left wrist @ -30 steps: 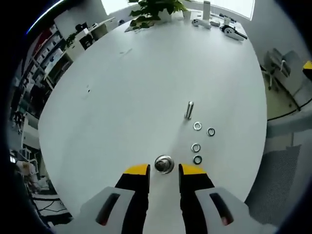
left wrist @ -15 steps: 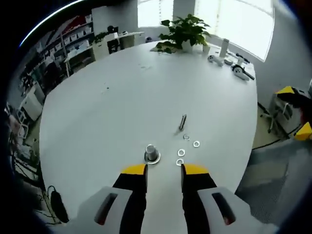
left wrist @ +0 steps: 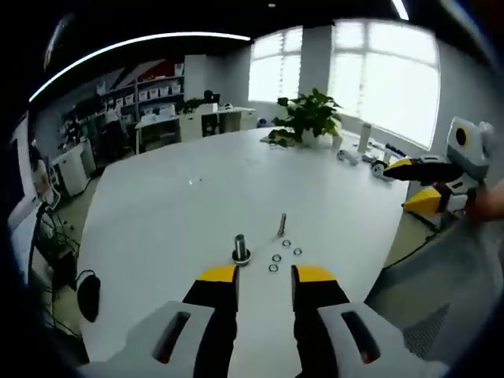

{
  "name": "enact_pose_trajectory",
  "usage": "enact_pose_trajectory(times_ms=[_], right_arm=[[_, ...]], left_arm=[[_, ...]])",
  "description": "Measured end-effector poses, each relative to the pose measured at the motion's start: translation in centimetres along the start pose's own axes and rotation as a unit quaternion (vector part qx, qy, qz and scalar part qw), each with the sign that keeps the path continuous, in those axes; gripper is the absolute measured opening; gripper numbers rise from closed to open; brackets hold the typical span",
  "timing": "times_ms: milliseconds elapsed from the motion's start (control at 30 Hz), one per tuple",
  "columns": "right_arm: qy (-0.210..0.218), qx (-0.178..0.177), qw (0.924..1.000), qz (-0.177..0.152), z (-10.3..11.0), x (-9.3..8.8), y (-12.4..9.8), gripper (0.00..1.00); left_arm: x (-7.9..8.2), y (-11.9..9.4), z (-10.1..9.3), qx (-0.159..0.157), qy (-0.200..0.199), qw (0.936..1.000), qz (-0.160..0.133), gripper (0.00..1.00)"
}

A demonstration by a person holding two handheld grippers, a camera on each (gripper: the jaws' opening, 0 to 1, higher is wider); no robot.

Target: Place the washer onto the threaded stud by aligning its center hole with the stud, sliding it down to the base, and recovering from edge contact or off-axis alignment until the washer reaches the visible bottom stop.

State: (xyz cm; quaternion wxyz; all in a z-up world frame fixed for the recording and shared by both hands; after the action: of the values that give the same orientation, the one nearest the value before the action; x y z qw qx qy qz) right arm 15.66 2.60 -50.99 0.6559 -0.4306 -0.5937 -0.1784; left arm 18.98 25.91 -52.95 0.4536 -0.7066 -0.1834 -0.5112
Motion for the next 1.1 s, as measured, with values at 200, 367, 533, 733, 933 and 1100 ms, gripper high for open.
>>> enact_pose_trajectory(times_ms=[200,367,533,733,933,1100], right_arm=[[-0.013,0.011,0.9997,0.018,0.5,-0.4,0.4,0.45],[-0.016,0.015,0.9994,0.028,0.6,-0.7,0.5,0.45],[-0.012,0.013,0.9993,0.034,0.6,-1.0,0.5,0.46],[-0.014,0.011,0.9992,0.035,0.6,-1.0,0.5,0.46],[-0.014,0.008,0.9991,0.039,0.7,-1.2,0.5,0.46],[-0.016,0.009,0.9987,0.047,0.8,-1.4,0.5,0.47]], left_arm=[[-0.2,-1.9,-0.7,0.009,0.003,1.0,0.001,0.29],[-0.2,-3.9,-1.0,0.013,-0.006,0.9999,-0.009,0.29],[-1.1,-5.0,0.1,0.051,-0.023,0.9983,-0.013,0.23],[-0.9,-5.2,0.6,0.069,-0.032,0.9967,-0.028,0.25],[0.0,-7.0,2.2,0.115,-0.051,0.9892,-0.075,0.22],[-0.4,-6.7,2.1,0.114,-0.055,0.9899,-0.064,0.24]])
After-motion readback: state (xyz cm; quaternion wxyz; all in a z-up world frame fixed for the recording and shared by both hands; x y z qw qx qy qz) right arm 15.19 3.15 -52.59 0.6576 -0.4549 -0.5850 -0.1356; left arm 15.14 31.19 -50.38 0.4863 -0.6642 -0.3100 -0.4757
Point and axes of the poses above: the point that each gripper's makers call its tool centre point, and the gripper's own axes: y roughly forward along the fingers, z roughly to its left, x roughly out of its top, the point moved 6 cm from there along -y, roughly backward along the fingers
